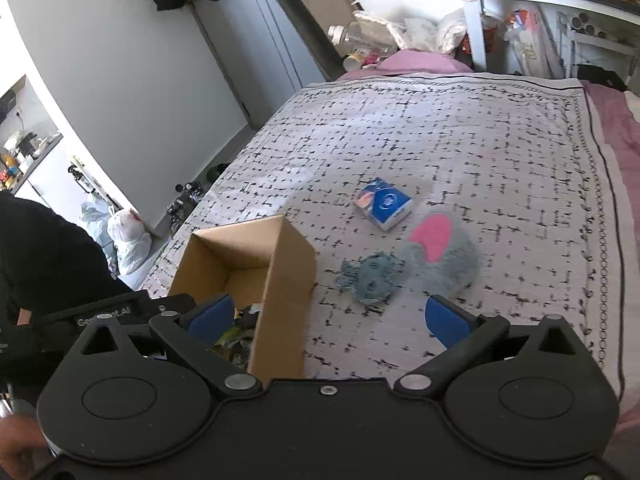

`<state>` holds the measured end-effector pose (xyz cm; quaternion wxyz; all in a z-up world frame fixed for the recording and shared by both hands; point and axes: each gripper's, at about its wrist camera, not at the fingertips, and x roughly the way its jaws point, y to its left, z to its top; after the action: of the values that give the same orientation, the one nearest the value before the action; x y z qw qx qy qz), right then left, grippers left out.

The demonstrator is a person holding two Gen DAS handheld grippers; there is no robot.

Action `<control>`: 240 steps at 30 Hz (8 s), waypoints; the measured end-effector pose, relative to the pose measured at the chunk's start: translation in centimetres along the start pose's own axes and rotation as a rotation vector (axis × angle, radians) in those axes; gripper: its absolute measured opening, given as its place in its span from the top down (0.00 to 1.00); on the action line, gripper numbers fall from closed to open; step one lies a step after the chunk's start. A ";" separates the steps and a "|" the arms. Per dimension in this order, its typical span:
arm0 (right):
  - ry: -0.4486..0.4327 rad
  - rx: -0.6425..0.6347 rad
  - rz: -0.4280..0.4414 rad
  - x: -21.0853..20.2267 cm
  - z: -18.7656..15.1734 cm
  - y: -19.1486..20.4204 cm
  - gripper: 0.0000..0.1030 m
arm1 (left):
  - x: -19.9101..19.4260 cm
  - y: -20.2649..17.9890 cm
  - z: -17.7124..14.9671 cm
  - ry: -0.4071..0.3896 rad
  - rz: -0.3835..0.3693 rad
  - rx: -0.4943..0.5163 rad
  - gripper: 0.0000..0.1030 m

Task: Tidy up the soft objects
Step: 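Move both open tools from the box toward the grey fluffy plush, then grasp the grey plush's pink ear with the left tool while the right tool grasps its body, then lift and carry the grey fluffy plush over the box with both tools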

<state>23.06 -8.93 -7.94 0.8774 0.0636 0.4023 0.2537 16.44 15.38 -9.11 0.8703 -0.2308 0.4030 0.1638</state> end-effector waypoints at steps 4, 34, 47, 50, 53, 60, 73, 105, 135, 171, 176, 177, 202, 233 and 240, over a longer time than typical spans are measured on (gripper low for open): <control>-0.012 0.006 -0.007 -1.0 -0.4 -1.5 0.00 | -0.8 -1.3 -0.4 -0.012 0.005 0.024 0.01; -0.042 0.187 0.024 -2.8 -0.4 -12.4 0.00 | -0.9 -11.7 -1.8 0.023 0.036 0.179 0.01; -0.051 0.289 0.040 -0.9 -0.3 -16.4 0.00 | 1.8 -16.4 -1.5 0.027 0.081 0.241 0.01; -0.037 0.316 0.057 0.0 -0.4 -17.2 0.00 | 2.4 -17.7 -1.4 0.025 0.086 0.262 0.01; -0.037 0.348 0.077 0.5 -0.3 -18.1 0.01 | 3.0 -18.8 -1.4 0.021 0.093 0.278 0.01; -0.041 0.493 0.131 1.7 -0.5 -21.4 0.03 | 4.9 -21.2 -1.6 0.018 0.098 0.299 0.03; 0.021 0.610 0.209 4.2 -1.3 -24.0 0.15 | 8.4 -25.1 -2.2 0.002 0.045 0.336 0.32; 0.091 0.628 0.229 7.7 -1.2 -24.6 0.27 | 14.1 -22.9 -2.6 0.079 0.107 0.259 0.61; 0.147 0.486 0.255 8.3 -1.1 -20.3 0.74 | 10.5 -19.3 -4.2 0.130 -0.145 0.152 0.78; -0.059 0.309 0.179 -2.1 1.6 -9.9 0.81 | -0.3 -14.5 -1.9 0.029 -0.287 0.134 0.79; -0.085 0.288 0.176 -3.6 1.7 -8.5 0.81 | -2.1 -13.9 -1.9 0.000 -0.311 0.132 0.79; -0.090 0.281 0.174 -3.9 1.7 -8.2 0.81 | -2.4 -13.7 -1.9 -0.005 -0.315 0.130 0.79; -0.148 0.156 0.185 -6.2 2.5 1.1 0.81 | -7.7 -6.4 0.5 -0.104 -0.364 0.034 0.79; -0.031 0.071 0.164 3.8 4.0 9.7 0.81 | -0.8 4.6 4.1 -0.097 -0.344 -0.171 0.79; 0.007 0.060 0.159 7.0 4.2 10.5 0.81 | 1.7 6.2 4.7 -0.085 -0.317 -0.208 0.79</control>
<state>25.88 4.06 -6.53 0.8508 0.1206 0.4064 0.3106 17.49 23.28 -9.44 0.8729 -0.3731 0.3054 0.0749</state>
